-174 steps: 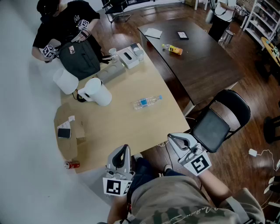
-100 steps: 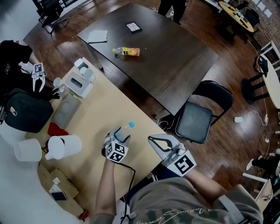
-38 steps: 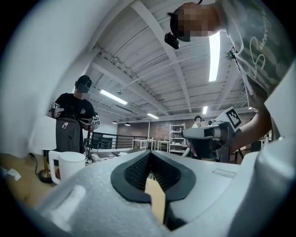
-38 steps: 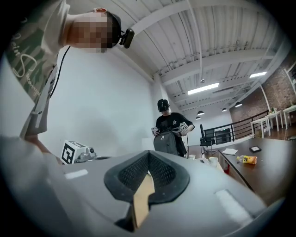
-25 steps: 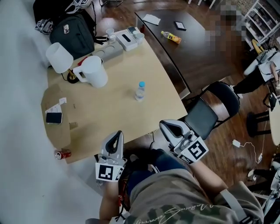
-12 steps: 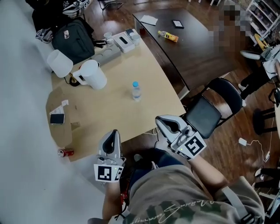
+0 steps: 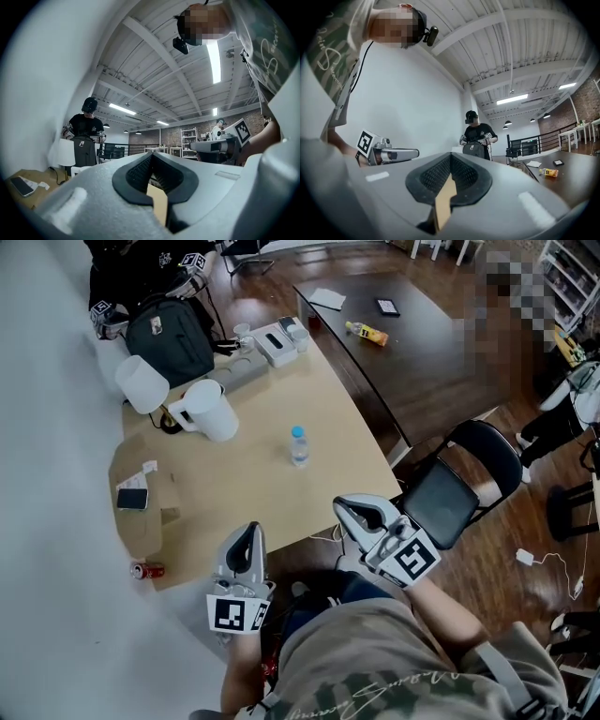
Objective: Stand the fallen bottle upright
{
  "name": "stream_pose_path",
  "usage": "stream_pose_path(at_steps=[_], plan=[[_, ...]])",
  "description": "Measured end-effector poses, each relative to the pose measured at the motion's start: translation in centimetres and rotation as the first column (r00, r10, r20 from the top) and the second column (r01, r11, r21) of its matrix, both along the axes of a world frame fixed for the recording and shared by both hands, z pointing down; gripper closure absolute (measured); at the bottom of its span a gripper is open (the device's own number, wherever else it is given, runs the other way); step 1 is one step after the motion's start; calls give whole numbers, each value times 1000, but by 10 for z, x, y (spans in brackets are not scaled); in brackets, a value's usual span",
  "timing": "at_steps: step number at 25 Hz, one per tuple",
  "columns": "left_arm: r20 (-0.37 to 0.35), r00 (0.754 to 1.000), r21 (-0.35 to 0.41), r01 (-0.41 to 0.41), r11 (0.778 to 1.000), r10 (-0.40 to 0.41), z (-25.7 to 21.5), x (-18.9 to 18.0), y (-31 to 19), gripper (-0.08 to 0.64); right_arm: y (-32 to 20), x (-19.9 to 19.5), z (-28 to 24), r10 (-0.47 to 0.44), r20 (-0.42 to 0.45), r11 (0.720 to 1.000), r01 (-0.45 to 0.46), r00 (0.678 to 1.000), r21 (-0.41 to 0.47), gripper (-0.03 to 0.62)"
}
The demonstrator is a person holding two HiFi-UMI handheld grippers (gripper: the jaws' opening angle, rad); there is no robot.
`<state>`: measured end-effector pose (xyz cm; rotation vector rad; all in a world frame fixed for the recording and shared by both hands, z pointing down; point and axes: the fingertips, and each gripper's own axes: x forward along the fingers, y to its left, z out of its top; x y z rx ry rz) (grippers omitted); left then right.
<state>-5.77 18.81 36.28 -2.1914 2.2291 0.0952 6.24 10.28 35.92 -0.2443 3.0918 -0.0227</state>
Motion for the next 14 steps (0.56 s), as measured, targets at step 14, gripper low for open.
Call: stream_pose_path(at_steps=[14], plan=[[11,1000,19,-7,1000,6,-7,-7,0,557,3,-4,-2,12,8,1000,-12,1000,11,589]])
